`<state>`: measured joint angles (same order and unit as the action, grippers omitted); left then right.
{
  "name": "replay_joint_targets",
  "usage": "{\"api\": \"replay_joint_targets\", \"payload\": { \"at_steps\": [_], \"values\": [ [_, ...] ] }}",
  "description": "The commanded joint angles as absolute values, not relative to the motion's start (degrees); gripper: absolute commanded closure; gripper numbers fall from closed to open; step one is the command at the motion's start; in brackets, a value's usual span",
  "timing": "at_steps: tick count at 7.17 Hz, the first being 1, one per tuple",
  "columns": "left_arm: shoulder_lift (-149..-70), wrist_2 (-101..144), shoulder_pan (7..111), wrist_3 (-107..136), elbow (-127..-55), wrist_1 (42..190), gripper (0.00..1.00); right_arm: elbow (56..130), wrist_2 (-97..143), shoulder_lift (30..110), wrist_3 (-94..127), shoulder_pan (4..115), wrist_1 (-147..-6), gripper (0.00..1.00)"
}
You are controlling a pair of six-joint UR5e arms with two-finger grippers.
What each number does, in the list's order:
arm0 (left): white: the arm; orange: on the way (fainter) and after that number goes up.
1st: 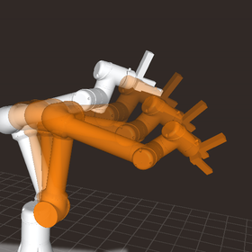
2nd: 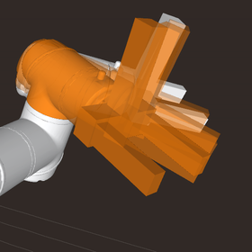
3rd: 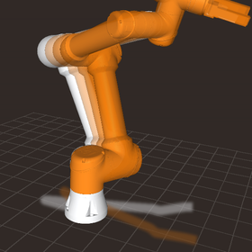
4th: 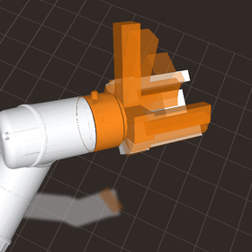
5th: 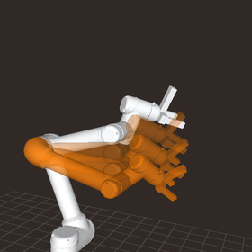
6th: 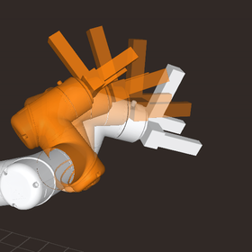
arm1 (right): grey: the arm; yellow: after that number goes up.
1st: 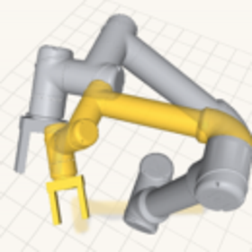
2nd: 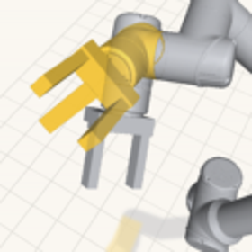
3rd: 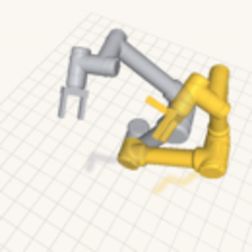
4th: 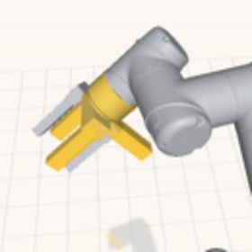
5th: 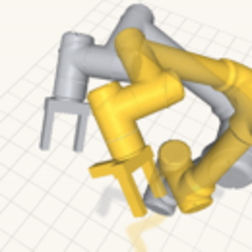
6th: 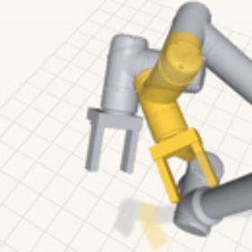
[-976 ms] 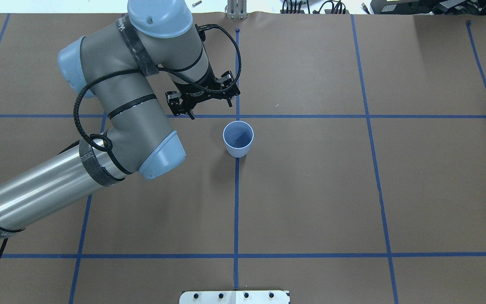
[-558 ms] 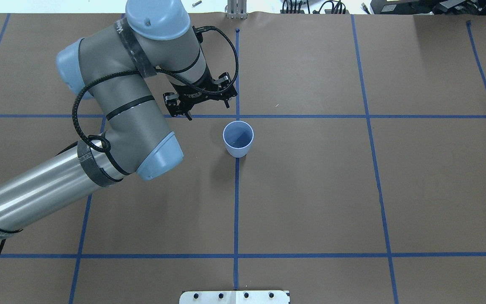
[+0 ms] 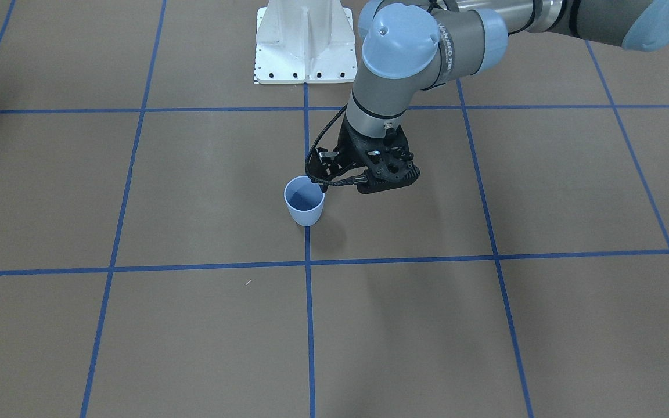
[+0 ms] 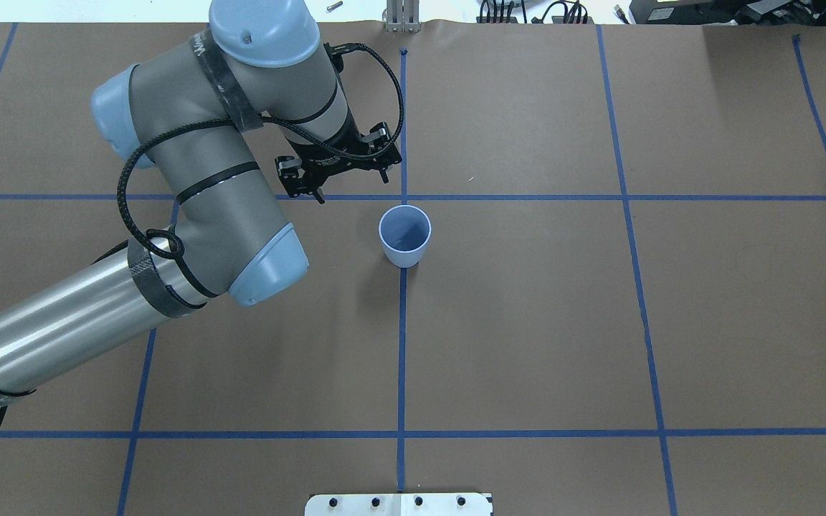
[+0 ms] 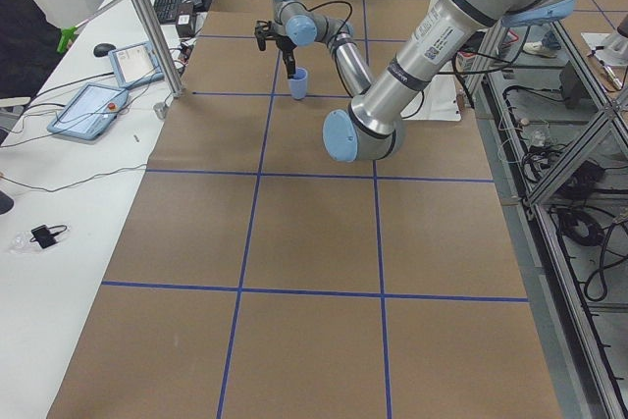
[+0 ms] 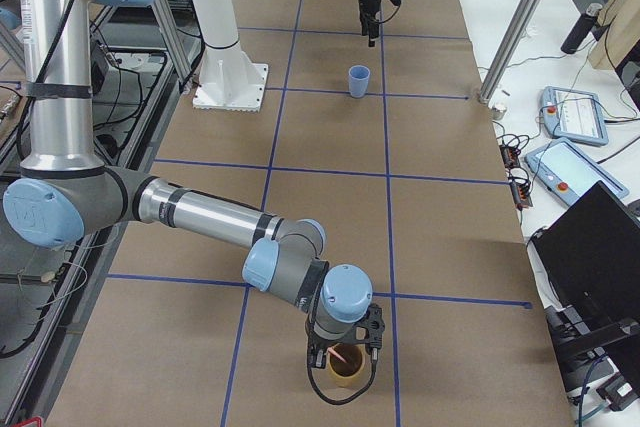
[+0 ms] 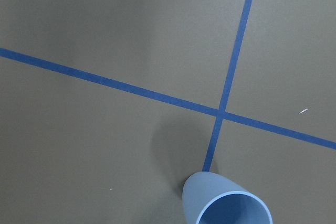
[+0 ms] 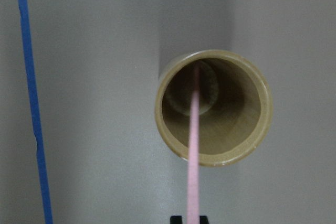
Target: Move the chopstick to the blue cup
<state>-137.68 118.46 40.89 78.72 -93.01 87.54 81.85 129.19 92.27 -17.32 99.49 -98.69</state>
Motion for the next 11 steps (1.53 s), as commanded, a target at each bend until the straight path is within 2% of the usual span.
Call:
{"api": "replay_joint_targets", "payload": {
  "at_steps": [1,6,11],
  "values": [
    [-136.9,118.6,41.0,78.2,-93.6,87.5,0.02,82.6,129.3,92.1,-17.3,99.5,-98.6,1.00],
    [-136.9,118.7,41.3,78.1,-94.4,87.5,0.02,85.4,129.2,92.3,-18.2,103.3,-100.3,1.00],
    [-134.8,118.8,41.3,78.0,-95.1,87.6,0.02,106.5,128.2,93.8,-18.5,106.4,-124.7,1.00]
  ]
}}
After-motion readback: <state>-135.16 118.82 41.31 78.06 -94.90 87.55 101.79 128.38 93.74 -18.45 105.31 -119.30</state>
